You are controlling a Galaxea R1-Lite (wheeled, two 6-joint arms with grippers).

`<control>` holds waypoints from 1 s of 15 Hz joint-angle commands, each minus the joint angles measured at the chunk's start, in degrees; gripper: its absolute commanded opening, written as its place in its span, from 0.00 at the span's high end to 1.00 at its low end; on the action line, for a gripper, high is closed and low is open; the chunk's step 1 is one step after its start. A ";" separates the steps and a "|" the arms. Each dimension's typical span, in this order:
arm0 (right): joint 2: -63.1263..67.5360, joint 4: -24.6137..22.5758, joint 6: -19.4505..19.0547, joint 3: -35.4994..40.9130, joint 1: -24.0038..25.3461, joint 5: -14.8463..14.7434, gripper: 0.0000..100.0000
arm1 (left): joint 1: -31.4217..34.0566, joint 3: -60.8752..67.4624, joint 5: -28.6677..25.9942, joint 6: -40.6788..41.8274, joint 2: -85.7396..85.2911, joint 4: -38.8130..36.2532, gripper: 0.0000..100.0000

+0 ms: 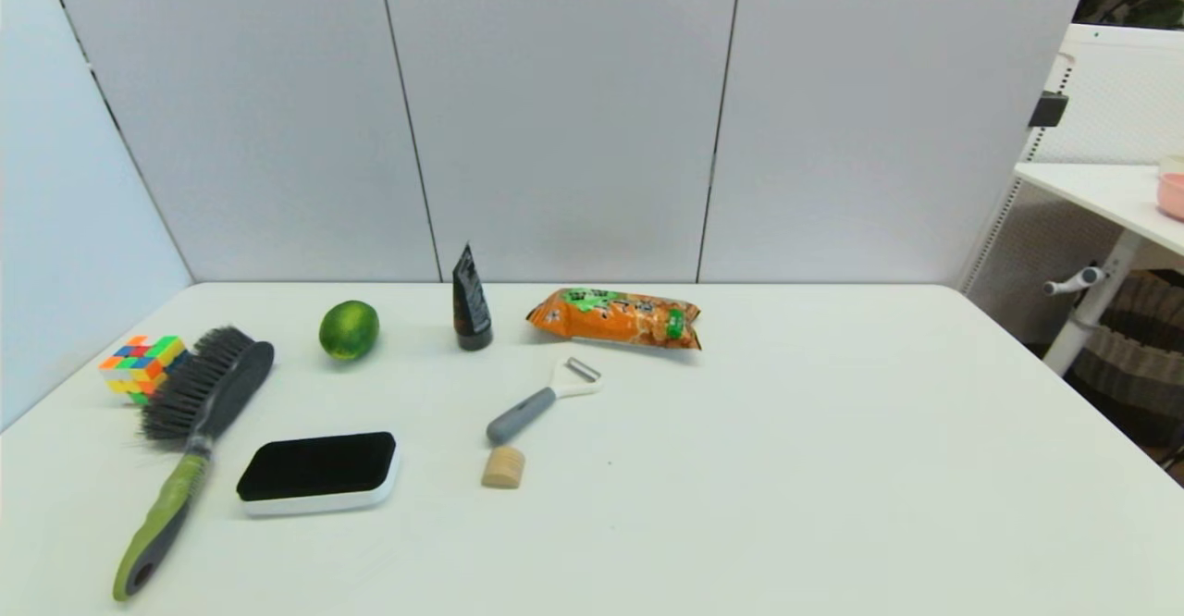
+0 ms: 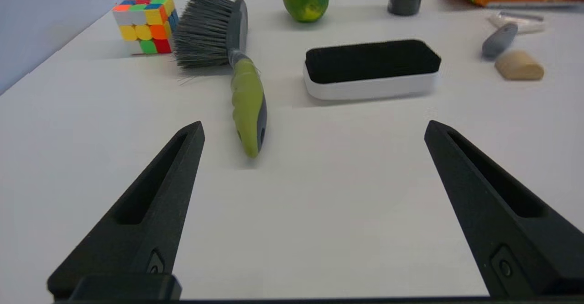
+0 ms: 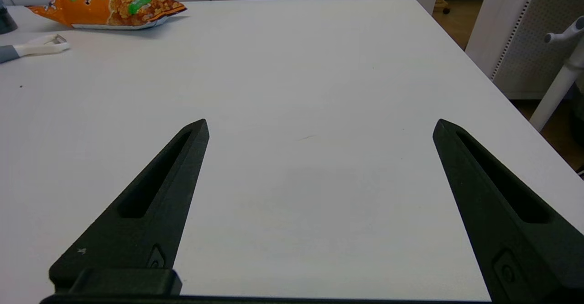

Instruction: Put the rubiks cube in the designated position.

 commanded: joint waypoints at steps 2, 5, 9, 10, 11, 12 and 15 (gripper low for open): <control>0.07 0.02 0.01 0.01 0.02 0.01 0.00 | 0.02 0.00 0.06 -0.23 -1.31 0.02 0.00; 0.07 0.02 0.01 0.01 0.02 0.01 0.00 | 0.11 0.00 0.06 -0.23 -1.31 0.02 0.00; 0.07 0.02 0.01 0.01 0.02 0.01 0.00 | 0.11 0.00 0.06 -0.23 -1.31 0.02 0.00; 0.07 0.02 0.01 0.01 0.02 0.01 0.00 | 0.11 0.00 0.06 -0.23 -1.31 0.02 0.00; 0.07 0.02 0.01 0.01 0.02 0.01 0.00 | 0.02 0.00 0.06 -0.23 -1.31 0.02 0.00; 0.07 0.02 0.01 0.01 0.02 0.01 0.00 | 0.02 0.00 0.06 -0.23 -1.31 0.02 0.00; 0.07 0.02 0.01 0.01 0.02 0.01 0.00 | 0.11 0.00 0.06 -0.23 -1.31 0.02 0.00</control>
